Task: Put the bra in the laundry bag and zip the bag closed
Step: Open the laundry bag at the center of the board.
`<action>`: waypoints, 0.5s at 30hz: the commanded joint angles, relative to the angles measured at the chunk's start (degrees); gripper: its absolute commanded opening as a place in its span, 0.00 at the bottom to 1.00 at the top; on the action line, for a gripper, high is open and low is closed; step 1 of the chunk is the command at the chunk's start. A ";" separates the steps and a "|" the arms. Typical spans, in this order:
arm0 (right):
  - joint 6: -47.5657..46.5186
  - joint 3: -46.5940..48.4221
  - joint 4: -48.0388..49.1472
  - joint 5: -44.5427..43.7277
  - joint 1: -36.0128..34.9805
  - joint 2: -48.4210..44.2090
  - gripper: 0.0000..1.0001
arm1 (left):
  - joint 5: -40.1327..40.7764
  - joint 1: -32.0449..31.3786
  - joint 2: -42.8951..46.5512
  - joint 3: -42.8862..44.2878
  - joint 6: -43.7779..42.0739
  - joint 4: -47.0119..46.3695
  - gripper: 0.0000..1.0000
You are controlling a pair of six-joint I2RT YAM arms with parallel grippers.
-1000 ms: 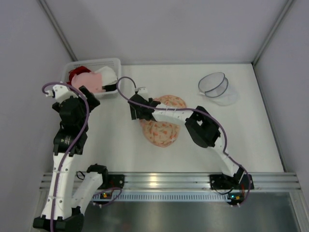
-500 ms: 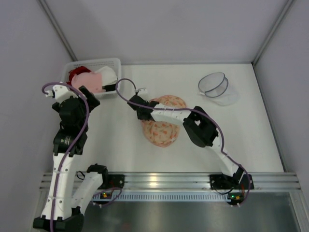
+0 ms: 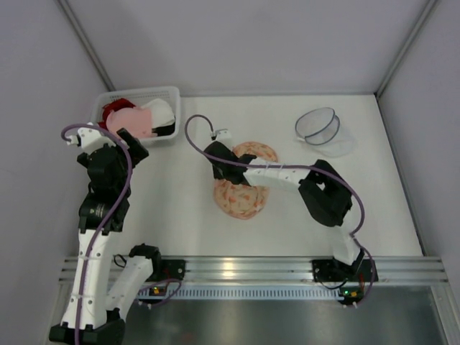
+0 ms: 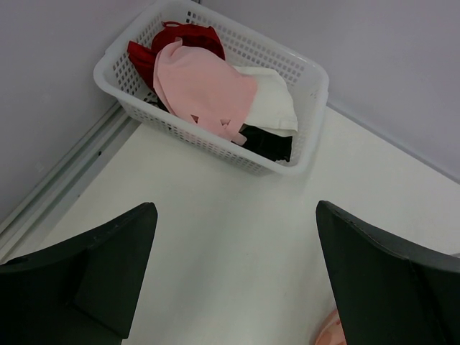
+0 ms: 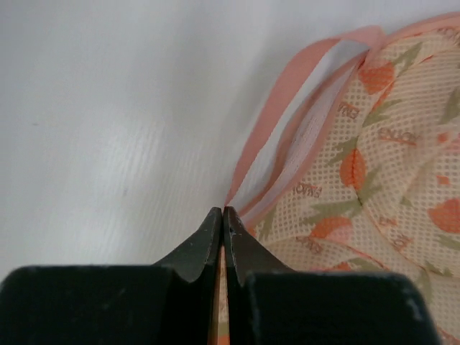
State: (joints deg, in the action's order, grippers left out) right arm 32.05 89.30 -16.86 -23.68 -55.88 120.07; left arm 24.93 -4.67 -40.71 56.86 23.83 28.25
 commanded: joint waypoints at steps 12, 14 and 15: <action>-1.47 -20.88 15.64 -4.60 2.35 -38.38 0.00 | -3.38 -0.26 -0.95 -0.61 -1.51 -1.00 0.98; -0.42 -24.94 14.58 -5.93 2.79 -44.88 0.00 | -5.05 -0.26 -1.30 -0.61 -1.77 -1.18 0.98; 0.11 -29.22 13.01 -7.68 3.14 -47.01 0.00 | -6.46 -0.26 -1.48 -0.52 -1.95 -1.09 0.98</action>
State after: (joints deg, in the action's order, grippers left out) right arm 31.16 65.95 -3.73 -26.13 -53.84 79.92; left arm 21.87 -4.67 -41.58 56.55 23.22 28.27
